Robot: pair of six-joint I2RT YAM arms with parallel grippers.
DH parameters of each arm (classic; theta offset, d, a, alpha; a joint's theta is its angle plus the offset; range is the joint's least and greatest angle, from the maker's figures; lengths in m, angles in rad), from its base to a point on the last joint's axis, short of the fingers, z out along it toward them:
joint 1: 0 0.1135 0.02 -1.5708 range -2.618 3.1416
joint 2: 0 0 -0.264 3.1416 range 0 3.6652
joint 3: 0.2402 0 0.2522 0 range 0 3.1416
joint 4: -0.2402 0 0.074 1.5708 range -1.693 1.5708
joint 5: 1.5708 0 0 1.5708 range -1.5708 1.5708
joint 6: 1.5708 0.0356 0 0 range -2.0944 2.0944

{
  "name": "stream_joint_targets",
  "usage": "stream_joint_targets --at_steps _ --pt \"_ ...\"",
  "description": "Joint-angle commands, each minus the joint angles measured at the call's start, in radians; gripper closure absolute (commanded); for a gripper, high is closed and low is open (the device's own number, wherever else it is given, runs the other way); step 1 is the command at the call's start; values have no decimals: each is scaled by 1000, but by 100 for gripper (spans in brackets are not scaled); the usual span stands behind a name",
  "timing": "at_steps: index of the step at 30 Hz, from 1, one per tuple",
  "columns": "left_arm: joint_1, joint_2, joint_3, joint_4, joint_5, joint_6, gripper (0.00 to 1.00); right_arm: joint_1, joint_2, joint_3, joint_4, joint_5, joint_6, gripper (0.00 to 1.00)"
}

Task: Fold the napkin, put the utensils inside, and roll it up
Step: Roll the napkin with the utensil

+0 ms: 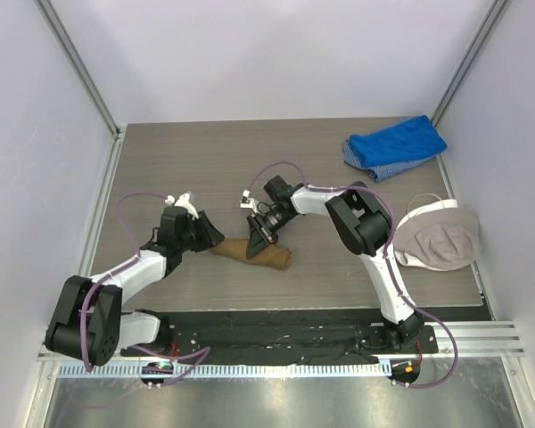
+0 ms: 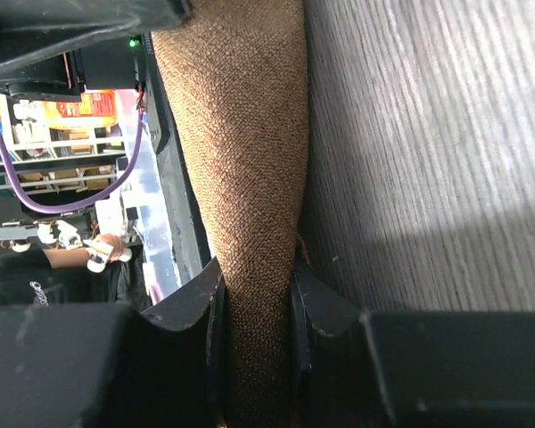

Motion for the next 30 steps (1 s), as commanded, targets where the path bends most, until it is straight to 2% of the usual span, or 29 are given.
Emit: stream_joint_targets --at_steps 1,2,4,8,11,13,16,20,26,30 --pt "-2 14 -22 86 33 -14 79 -11 14 22 -26 98 -16 70" --pt "-2 21 -25 86 33 -15 82 -11 5 28 -23 111 19 64" --pt "-2 31 -23 78 27 -15 90 -12 -14 33 -26 168 24 60" --pt "-4 70 15 27 16 -8 100 -12 -130 25 -22 303 27 46" --pt "-2 103 46 -15 10 -9 100 -3 -214 -4 -2 440 1 36" --pt "-2 127 64 -57 9 -14 100 5 -305 -33 29 543 -10 22" --pt "-4 167 107 -123 9 -12 100 32 -426 -117 121 682 -69 11" --pt "-2 227 187 -213 18 -5 100 80 -546 -297 341 814 -137 6" --pt "-2 288 239 -262 45 4 100 199 -563 -397 451 1024 -289 4" --pt "-2 299 256 -276 51 15 100 212 -537 -409 483 1043 -309 4"
